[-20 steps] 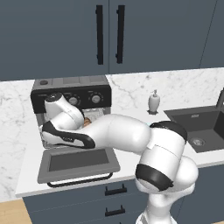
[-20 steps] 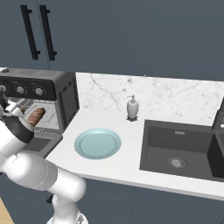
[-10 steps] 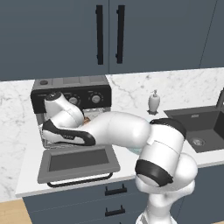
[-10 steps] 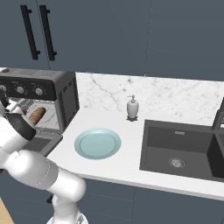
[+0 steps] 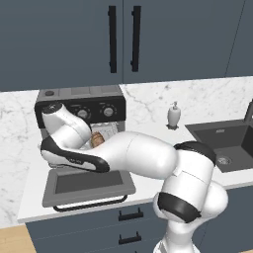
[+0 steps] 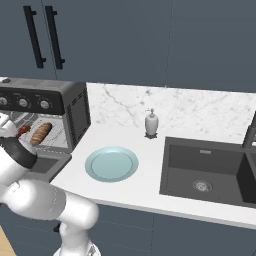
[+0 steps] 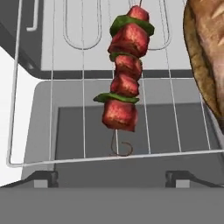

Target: Pick up the kebab skewer and baguette bread, and place them inside the toaster oven. Close the toaster oven door and start by setting the timer.

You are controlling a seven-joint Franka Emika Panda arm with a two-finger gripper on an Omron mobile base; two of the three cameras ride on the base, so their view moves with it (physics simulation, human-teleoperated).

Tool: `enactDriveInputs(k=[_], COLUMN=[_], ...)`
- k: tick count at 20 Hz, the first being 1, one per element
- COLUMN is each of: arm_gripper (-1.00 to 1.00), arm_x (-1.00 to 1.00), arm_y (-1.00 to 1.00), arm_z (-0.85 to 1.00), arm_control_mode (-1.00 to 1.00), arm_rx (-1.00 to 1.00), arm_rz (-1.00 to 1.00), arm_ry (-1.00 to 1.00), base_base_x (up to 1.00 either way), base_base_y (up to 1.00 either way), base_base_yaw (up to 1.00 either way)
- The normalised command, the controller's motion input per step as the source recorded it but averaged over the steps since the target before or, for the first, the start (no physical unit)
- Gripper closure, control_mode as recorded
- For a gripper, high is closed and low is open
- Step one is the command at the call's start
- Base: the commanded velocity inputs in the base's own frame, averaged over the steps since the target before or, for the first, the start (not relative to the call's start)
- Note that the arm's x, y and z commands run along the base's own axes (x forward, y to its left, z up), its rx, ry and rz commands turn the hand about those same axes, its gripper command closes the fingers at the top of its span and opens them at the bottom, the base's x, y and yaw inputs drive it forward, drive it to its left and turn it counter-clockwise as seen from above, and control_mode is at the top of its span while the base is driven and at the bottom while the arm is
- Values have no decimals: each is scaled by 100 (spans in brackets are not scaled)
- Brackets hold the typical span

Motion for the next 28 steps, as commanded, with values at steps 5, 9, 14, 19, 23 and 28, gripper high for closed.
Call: enactDriveInputs(k=[5, 9, 14, 19, 23, 28], arm_gripper=[-100, -100, -100, -100, -100, -100], arm_x=[-85, -77, -17, 4, 22, 59], arm_y=[0, -2, -28, -32, -13, -9], arm_z=[10, -22, -50, -36, -25, -5], arm_control_mode=[-100, -100, -100, -100, -100, -100], arm_rx=[5, 2, 0, 0, 0, 0], arm_rz=[-4, -14, -23, -17, -12, -2], arm_ry=[1, 1, 7, 9, 3, 0], base_base_x=[0, 0, 0, 0, 0, 0], base_base_y=[0, 0, 0, 0, 0, 0], base_base_yaw=[0, 0, 0, 0, 0, 0])
